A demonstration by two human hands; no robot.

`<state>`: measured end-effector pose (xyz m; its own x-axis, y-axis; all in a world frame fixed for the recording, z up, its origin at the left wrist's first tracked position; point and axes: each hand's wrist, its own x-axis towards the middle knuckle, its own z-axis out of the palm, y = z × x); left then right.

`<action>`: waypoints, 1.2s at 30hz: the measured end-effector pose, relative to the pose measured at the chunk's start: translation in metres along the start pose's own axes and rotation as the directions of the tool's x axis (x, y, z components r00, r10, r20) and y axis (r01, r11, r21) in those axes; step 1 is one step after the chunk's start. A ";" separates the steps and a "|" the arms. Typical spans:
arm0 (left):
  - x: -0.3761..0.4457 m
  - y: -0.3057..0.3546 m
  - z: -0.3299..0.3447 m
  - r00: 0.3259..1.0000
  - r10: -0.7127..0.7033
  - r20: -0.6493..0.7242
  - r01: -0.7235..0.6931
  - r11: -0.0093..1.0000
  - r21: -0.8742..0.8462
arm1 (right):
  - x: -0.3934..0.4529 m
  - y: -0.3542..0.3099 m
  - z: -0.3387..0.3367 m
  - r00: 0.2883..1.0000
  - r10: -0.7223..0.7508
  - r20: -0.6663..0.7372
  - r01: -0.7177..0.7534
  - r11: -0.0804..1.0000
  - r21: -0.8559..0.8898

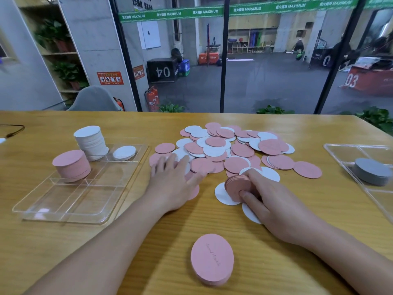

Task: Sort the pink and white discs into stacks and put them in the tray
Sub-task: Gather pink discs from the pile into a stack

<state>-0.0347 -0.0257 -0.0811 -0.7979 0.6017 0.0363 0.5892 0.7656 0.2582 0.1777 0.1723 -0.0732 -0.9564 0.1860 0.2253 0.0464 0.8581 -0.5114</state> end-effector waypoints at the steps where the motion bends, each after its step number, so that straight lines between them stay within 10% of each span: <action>1: -0.001 0.005 0.001 0.999 0.038 0.007 -0.038 0.999 0.005 | 0.000 0.000 0.000 1.000 0.000 0.001 0.000 1.000 -0.005; 20: 0.010 0.045 0.004 0.949 0.252 -0.190 -0.267 0.962 -0.055 | 0.001 0.006 -0.005 0.999 -0.037 0.009 0.036 0.998 0.055; 26: 0.001 0.036 -0.009 0.947 0.198 -0.253 -0.315 0.724 -0.613 | 0.001 0.008 -0.003 1.000 -0.015 0.000 0.015 0.997 0.075; 36: -0.017 0.023 -0.029 0.919 0.350 -0.182 -0.365 0.580 -0.728 | -0.001 0.006 -0.002 0.999 -0.014 -0.038 0.017 0.996 0.092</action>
<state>-0.0113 -0.0252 -0.0477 -0.5501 0.7796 0.2995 0.5401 0.0585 0.8396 0.1799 0.1784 -0.0748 -0.9454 0.1920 0.2635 0.0032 0.8137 -0.5813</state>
